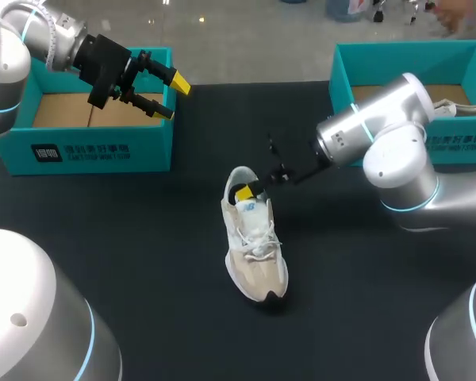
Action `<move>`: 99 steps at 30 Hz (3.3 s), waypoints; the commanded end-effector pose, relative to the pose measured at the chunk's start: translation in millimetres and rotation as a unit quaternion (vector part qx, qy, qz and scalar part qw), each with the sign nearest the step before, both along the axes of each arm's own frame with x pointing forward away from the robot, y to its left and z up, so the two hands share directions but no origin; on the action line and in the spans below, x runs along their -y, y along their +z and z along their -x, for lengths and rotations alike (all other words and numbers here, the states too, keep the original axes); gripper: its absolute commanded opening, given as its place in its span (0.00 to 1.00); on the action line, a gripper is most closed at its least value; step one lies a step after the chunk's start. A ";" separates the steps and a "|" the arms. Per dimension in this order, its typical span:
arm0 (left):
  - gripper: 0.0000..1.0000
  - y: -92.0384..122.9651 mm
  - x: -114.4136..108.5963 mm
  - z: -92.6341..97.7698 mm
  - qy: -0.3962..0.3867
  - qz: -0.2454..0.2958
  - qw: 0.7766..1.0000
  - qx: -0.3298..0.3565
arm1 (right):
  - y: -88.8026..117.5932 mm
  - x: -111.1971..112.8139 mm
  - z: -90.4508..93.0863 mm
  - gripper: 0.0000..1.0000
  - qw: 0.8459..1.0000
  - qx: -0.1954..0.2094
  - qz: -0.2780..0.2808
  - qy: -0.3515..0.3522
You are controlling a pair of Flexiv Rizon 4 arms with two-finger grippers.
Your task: Take the shoe out of the shoebox, open the shoe tongue, remove and reinsert the insole, then place the shoe into the shoebox
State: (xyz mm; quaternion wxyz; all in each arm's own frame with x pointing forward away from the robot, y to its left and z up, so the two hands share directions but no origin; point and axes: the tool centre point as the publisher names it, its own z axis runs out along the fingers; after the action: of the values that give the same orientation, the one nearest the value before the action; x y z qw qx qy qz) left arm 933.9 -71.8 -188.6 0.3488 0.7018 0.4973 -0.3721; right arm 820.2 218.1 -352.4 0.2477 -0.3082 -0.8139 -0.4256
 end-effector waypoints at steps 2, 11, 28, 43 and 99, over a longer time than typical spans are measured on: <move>1.00 0.3 -0.2 0.1 0.000 -0.001 1.000 0.000 | 6.2 -1.6 0.0 0.31 1.000 0.009 0.006 -0.001; 1.00 0.3 -0.2 0.1 0.000 -0.001 1.000 0.000 | 23.9 -2.9 3.3 0.50 0.999 0.041 0.027 0.003; 1.00 0.3 -0.2 0.1 0.000 -0.001 1.000 0.000 | 45.8 -1.4 3.9 0.98 0.992 0.116 0.039 -0.017; 1.00 0.3 -0.2 0.1 0.000 -0.001 1.000 0.000 | 75.0 -9.5 -12.6 0.89 0.987 0.158 0.015 -0.021; 1.00 0.3 -0.2 0.1 0.000 -0.001 1.000 0.000 | 56.3 4.6 -21.3 0.00 0.884 0.125 0.362 -0.268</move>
State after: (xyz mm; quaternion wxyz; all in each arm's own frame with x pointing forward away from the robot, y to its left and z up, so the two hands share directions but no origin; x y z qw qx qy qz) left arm 933.9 -71.8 -188.6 0.3488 0.7018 0.4973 -0.3721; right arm 844.1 210.8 -297.9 -0.0367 -0.5083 -0.8290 -0.2301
